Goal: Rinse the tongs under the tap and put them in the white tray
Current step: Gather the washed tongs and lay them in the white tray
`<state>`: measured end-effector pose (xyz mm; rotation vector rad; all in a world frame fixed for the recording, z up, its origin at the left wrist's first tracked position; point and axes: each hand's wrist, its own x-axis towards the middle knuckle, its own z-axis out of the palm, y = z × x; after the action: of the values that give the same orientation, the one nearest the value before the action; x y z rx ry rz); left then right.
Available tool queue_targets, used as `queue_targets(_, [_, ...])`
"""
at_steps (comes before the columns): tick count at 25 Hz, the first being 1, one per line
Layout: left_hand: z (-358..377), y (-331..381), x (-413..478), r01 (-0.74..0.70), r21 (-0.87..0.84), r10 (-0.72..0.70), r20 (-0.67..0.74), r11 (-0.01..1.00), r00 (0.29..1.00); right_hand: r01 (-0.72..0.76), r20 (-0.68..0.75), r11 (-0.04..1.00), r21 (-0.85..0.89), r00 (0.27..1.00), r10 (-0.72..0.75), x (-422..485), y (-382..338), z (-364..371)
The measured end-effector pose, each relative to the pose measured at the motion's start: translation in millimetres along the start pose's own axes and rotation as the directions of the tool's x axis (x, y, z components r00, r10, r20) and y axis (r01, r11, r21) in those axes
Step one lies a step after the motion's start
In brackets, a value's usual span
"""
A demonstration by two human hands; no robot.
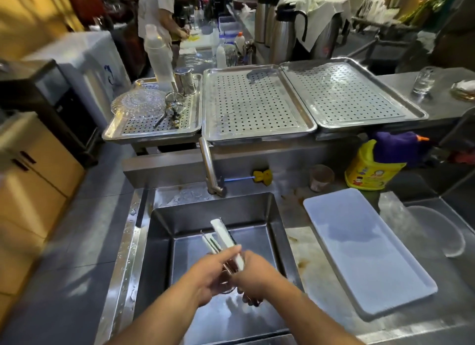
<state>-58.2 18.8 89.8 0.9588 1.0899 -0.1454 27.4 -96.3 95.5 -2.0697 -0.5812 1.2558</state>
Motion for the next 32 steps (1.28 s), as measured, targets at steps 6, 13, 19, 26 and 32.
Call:
queue_targets(6, [9,25,-28,-0.122,-0.197,0.141,0.085,0.973,0.986,0.097,0.126,0.955,0.279,0.983,-0.136,-4,-7,-29])
queue_targets(13, [-21,39,-69,-0.302,-0.145,0.315,0.079,0.942,0.946,0.113,0.331,0.917,0.383,0.910,-0.250,-5,-32,-9])
queue_targets(19, [-48,19,-55,-0.121,0.101,0.125,-0.035,0.988,0.992,0.060,-0.062,0.971,-0.232,0.995,-0.077,-14,-34,38])
queue_targets(26, [-73,40,-47,-0.252,-0.313,0.224,-0.122,0.916,0.967,0.212,-0.150,0.852,-0.479,0.936,-0.318,-27,-77,68])
queue_targets(32, [-75,66,-62,-0.264,-0.397,0.342,0.139,0.879,0.929,0.261,-0.321,0.957,-0.128,0.902,-0.289,-27,-113,75])
